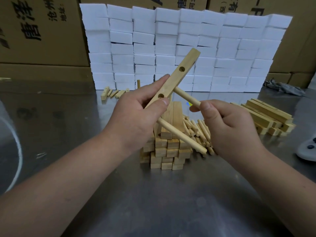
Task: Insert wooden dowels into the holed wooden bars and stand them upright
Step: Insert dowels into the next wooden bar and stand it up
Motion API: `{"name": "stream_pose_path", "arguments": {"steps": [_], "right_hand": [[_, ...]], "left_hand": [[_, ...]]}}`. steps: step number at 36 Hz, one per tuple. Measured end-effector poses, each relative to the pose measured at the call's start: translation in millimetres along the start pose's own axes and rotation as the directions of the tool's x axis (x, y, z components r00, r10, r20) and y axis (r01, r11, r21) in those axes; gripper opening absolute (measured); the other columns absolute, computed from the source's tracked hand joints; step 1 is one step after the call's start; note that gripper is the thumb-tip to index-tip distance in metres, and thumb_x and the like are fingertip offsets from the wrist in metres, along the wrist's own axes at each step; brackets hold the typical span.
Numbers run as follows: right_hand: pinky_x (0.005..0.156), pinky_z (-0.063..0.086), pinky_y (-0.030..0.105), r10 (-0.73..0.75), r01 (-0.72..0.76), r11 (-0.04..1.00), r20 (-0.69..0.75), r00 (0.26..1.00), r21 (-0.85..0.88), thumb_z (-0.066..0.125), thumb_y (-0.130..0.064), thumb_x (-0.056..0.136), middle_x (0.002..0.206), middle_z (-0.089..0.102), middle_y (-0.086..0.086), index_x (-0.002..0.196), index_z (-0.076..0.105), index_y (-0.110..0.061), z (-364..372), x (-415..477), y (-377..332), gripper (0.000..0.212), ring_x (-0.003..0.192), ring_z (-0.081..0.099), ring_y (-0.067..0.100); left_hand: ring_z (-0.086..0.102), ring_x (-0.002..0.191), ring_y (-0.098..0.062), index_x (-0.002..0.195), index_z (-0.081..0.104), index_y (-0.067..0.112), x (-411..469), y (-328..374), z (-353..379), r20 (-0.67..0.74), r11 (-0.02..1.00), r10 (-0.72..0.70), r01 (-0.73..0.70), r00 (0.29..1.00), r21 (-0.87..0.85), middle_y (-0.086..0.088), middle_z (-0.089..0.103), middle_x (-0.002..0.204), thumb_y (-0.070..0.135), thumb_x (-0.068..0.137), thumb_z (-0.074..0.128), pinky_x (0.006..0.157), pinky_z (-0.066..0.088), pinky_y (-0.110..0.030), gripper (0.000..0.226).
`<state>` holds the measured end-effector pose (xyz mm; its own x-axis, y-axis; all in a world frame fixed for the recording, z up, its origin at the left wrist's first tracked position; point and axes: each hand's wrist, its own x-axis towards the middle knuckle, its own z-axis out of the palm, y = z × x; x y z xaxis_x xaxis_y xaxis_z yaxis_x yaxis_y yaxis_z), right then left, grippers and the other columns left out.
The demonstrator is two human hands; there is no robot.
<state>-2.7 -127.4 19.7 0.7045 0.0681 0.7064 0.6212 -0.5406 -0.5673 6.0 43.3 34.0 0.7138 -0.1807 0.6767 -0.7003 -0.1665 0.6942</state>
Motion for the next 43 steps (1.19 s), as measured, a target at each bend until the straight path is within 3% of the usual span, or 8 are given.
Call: {"name": "stream_pose_path", "arguments": {"steps": [4,8,11,13,16,20,29,43], "right_hand": [[0.039,0.031,0.018,-0.012,0.012,1.000,0.001,1.000,0.002,0.039,-0.039,0.096,0.050,0.046,-0.005,0.071,0.061,-0.027,-1,1,0,0.036,0.043,0.041,0.004],[0.054,0.037,0.008,0.039,-0.039,0.999,-0.076,0.996,0.002,0.019,-0.058,0.082,0.058,0.053,-0.014,0.093,0.055,-0.046,-11,4,3,0.040,0.058,0.049,-0.006],[0.054,0.037,0.016,0.162,-0.167,0.986,-0.153,0.975,-0.021,0.022,-0.049,0.083,0.063,0.053,-0.007,0.087,0.063,-0.036,-18,11,6,0.043,0.063,0.051,-0.003],[0.050,0.040,0.029,0.237,-0.259,0.939,-0.124,0.964,-0.226,0.033,-0.039,0.083,0.064,0.057,0.002,0.087,0.066,-0.019,-19,16,11,0.038,0.057,0.052,0.008],[0.052,0.042,0.024,0.422,-0.304,0.724,0.049,0.905,-0.619,0.041,-0.026,0.084,0.073,0.064,0.000,0.093,0.066,-0.019,-18,22,23,0.028,0.062,0.057,0.016],[0.066,0.050,0.028,0.573,-0.242,0.569,0.168,0.802,-0.786,0.046,-0.026,0.083,0.092,0.068,0.006,0.102,0.067,-0.014,-16,24,38,0.031,0.080,0.062,0.021],[0.047,0.037,0.023,0.587,-0.158,0.562,0.257,0.768,-0.812,0.044,-0.025,0.088,0.071,0.062,0.003,0.087,0.065,-0.017,-14,24,41,0.023,0.061,0.057,0.016],[0.069,0.049,0.029,0.541,-0.128,0.539,0.225,0.811,-0.833,0.050,-0.018,0.082,0.099,0.065,0.003,0.108,0.064,-0.018,-10,23,41,0.029,0.089,0.060,0.021]], "left_hand": [[0.055,0.069,0.009,0.106,0.053,0.044,1,-1,2,-0.037,0.998,-0.035,0.033,0.999,-0.053,0.026,0.060,0.063,0.009,0.092,0.047,0.061,0.042,-0.004,0.038],[0.055,0.067,0.005,0.105,0.056,0.044,2,-4,5,-0.107,0.991,-0.093,0.082,0.990,-0.104,0.016,0.058,0.065,0.012,0.093,0.047,0.060,0.045,-0.008,0.035],[0.053,0.066,0.001,0.102,0.058,0.043,6,-10,-1,-0.189,0.981,-0.147,0.119,0.971,-0.152,0.010,0.055,0.063,0.014,0.094,0.046,0.065,0.047,-0.013,0.033],[0.052,0.064,0.000,0.101,0.060,0.041,8,-14,-4,-0.226,0.969,-0.187,0.143,0.956,-0.200,0.006,0.053,0.065,0.014,0.094,0.045,0.059,0.047,-0.011,0.032],[0.051,0.065,-0.004,0.101,0.061,0.040,9,-21,-6,-0.251,0.960,-0.234,0.183,0.939,-0.212,0.003,0.053,0.068,0.014,0.094,0.044,0.059,0.045,-0.010,0.032],[0.055,0.066,-0.003,0.094,0.062,0.041,9,-27,-5,-0.258,0.952,-0.271,0.218,0.928,-0.215,0.010,0.057,0.065,0.013,0.093,0.047,0.063,0.048,-0.012,0.031],[0.057,0.078,-0.009,0.096,0.062,0.043,6,-25,-2,-0.208,0.964,-0.245,0.214,0.947,-0.160,0.008,0.058,0.081,0.015,0.094,0.047,0.073,0.051,-0.022,0.031],[0.057,0.076,-0.006,0.104,0.063,0.038,6,-28,-2,-0.202,0.961,-0.261,0.234,0.944,-0.146,0.015,0.060,0.067,0.016,0.093,0.048,0.078,0.049,-0.026,0.029]]}}
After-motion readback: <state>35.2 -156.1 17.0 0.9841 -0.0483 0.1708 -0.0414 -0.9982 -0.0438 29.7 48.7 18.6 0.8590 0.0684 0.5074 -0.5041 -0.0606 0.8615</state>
